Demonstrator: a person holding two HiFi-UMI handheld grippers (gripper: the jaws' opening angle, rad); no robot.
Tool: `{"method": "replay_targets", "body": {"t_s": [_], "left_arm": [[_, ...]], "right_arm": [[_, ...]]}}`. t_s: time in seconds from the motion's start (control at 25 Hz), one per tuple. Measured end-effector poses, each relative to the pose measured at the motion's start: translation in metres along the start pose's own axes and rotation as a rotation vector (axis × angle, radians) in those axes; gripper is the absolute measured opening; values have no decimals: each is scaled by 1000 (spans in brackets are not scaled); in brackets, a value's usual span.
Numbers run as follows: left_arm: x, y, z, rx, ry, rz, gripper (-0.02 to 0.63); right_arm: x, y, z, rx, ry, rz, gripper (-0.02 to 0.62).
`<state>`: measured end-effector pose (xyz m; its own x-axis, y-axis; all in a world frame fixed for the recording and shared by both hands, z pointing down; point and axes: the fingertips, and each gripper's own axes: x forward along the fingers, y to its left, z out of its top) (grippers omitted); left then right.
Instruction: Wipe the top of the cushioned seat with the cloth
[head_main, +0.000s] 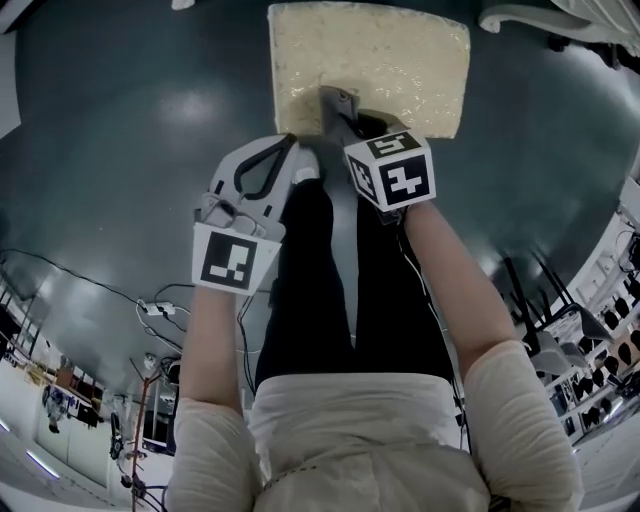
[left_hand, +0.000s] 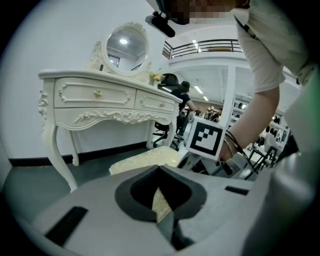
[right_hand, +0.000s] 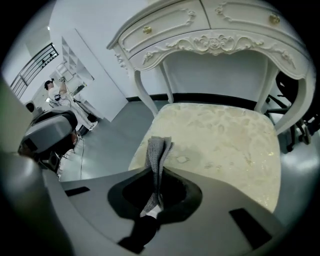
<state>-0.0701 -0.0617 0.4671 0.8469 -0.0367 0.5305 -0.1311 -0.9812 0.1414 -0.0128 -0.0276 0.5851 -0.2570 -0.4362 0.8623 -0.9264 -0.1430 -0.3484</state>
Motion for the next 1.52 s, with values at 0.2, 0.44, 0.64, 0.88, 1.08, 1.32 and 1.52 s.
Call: {"method": "replay_targets", "body": {"t_s": [0.2, 0.44, 0.64, 0.88, 1.08, 1.32, 1.52], "left_arm": [[-26, 20, -24, -20, 10, 19, 0], [-45, 35, -45, -63, 5, 30, 0], [-42, 34, -52, -75, 12, 25, 0], [-29, 24, -41, -40, 19, -6, 1], [-13, 11, -29, 6, 23, -24, 0], [3, -3, -21, 3, 34, -26, 1], [22, -18, -12, -20, 33, -28, 0]], "right_arm": [[29, 39, 2, -37, 28, 21, 28], [55, 60, 6, -24, 26, 14, 28], [59, 59, 9, -9, 12, 36, 28], [49, 45, 7, -4, -4, 59, 28], [40, 28, 3, 26, -17, 76, 28], [29, 4, -5, 43, -21, 96, 28], [16, -21, -14, 39, -12, 86, 28]]}}
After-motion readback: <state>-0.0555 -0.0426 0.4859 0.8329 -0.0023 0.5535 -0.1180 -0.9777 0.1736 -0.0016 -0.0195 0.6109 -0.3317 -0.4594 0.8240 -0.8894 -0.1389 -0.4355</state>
